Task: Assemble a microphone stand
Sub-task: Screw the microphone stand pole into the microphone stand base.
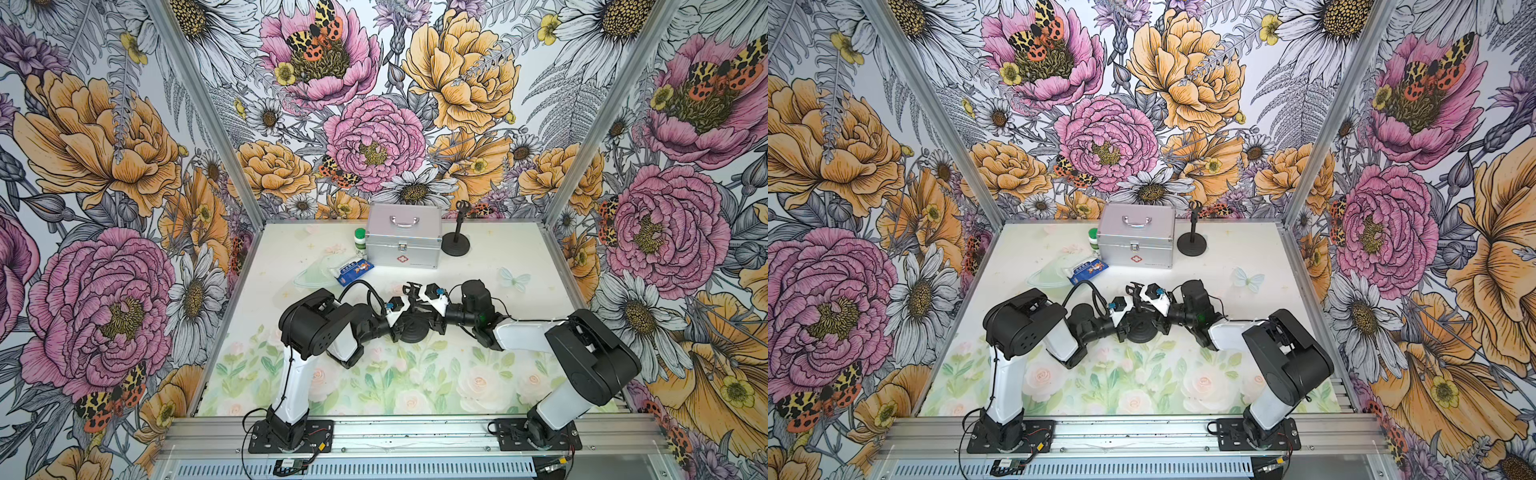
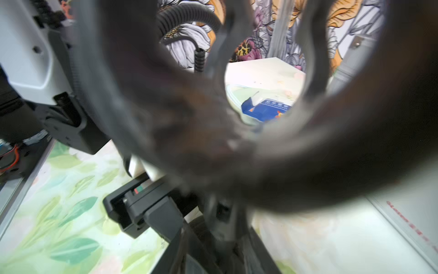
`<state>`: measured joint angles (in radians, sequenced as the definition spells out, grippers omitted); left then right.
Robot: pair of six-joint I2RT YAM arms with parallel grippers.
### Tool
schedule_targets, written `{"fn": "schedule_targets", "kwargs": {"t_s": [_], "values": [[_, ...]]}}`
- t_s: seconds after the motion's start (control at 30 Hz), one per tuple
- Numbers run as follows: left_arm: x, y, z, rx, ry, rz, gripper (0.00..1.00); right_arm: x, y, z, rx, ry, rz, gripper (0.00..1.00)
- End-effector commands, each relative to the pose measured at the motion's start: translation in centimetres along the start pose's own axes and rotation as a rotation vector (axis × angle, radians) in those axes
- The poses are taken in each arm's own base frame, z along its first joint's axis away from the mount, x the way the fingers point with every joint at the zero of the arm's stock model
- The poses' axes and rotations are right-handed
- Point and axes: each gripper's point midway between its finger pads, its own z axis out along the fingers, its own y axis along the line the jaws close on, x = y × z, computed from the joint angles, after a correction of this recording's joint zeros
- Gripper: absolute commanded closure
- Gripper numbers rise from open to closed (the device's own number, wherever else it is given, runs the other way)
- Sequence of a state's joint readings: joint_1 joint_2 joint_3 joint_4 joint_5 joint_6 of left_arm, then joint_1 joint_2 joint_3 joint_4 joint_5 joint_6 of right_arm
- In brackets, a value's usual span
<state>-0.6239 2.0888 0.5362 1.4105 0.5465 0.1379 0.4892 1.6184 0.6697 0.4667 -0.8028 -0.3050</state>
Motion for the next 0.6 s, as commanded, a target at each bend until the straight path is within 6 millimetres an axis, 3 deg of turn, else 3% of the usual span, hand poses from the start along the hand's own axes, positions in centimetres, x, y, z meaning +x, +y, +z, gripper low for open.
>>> {"fn": "schedule_targets", "kwargs": {"t_s": [0.0, 0.17, 0.37, 0.47, 0.57], "values": [[0.3, -0.8, 0.1, 0.035, 0.004, 0.026, 0.77, -0.2, 3.0, -1.0, -0.268, 0.007, -0.048, 0.61], [0.2, -0.8, 0.3, 0.043, -0.001, 0.022, 0.77, -1.9, 1.6, -0.4, -0.316, -0.011, -0.054, 0.61], [0.3, -0.8, 0.4, 0.04, 0.001, 0.024, 0.77, -1.2, 0.7, 0.3, -0.285, 0.025, -0.006, 0.93], [0.4, -0.7, 0.4, 0.035, 0.004, 0.022, 0.74, 0.3, -0.7, 1.0, -0.127, 0.092, 0.045, 1.0], [0.3, -0.2, 0.4, 0.014, 0.001, 0.02, 0.74, 1.2, -4.2, 0.0, 0.258, 0.036, 0.147, 1.0]]}}
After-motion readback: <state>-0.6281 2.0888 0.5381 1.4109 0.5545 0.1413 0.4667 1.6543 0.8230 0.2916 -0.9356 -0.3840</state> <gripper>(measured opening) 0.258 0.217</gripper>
